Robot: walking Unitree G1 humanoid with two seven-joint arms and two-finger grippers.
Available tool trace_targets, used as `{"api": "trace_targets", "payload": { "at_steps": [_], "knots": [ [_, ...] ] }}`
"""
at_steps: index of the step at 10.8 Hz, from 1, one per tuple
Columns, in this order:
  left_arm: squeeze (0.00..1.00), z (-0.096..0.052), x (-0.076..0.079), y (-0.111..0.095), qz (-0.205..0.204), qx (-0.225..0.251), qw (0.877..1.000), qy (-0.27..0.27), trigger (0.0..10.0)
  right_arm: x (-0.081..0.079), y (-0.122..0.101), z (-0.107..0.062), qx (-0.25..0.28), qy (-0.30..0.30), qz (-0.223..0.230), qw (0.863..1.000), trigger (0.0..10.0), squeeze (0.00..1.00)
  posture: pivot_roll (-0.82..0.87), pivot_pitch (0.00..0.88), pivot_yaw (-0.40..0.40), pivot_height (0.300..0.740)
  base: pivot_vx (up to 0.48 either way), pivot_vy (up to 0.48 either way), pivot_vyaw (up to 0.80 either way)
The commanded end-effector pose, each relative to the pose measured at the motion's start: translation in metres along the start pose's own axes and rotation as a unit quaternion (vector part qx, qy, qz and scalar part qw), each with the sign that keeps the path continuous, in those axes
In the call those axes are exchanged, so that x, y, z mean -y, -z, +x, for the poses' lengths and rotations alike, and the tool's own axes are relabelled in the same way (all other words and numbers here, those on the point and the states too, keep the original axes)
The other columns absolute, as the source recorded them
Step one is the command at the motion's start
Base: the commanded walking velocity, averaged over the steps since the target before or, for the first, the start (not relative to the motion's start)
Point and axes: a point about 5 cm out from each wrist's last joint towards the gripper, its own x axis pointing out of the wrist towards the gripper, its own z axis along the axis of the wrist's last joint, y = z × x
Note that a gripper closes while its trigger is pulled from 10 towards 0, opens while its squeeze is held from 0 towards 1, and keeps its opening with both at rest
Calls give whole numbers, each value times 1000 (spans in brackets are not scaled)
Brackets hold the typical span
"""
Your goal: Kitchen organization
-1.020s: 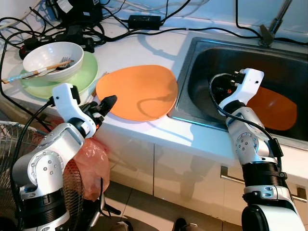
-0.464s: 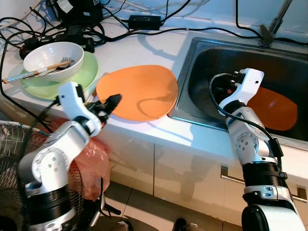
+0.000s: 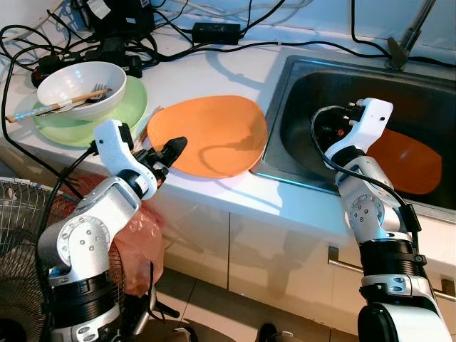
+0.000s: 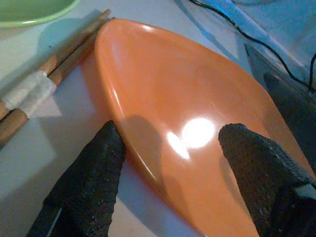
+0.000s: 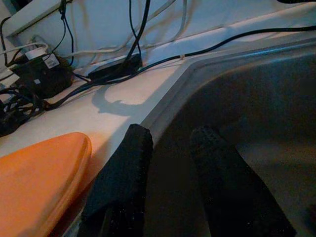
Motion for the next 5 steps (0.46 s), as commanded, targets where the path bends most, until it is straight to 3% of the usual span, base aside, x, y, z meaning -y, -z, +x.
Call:
{"api": "trace_targets", "payload": {
  "at_steps": [1, 2, 4, 5],
  "knots": [
    [0, 3, -6, 14, -31, -31, 999, -18, 10000, -2, -3, 0, 1, -3, -3, 1000, 10000, 0, 94, 191, 15, 740, 0, 0, 0],
    [0, 4, -3, 15, -65, -24, 998, -8, 10000, -2, -3, -1, 1, -4, -3, 1000, 10000, 0, 94, 191, 15, 740, 0, 0, 0],
    [0, 4, -4, 17, -71, -25, 997, -5, 10000, -3, -2, -1, 0, -3, -3, 1000, 10000, 0, 92, 192, 15, 740, 0, 0, 0],
    [0, 5, -6, 17, -73, -26, 997, -9, 8353, -2, -2, -1, 0, -2, -3, 1000, 10000, 0, 90, 191, 16, 740, 0, 0, 0]
  ]
}}
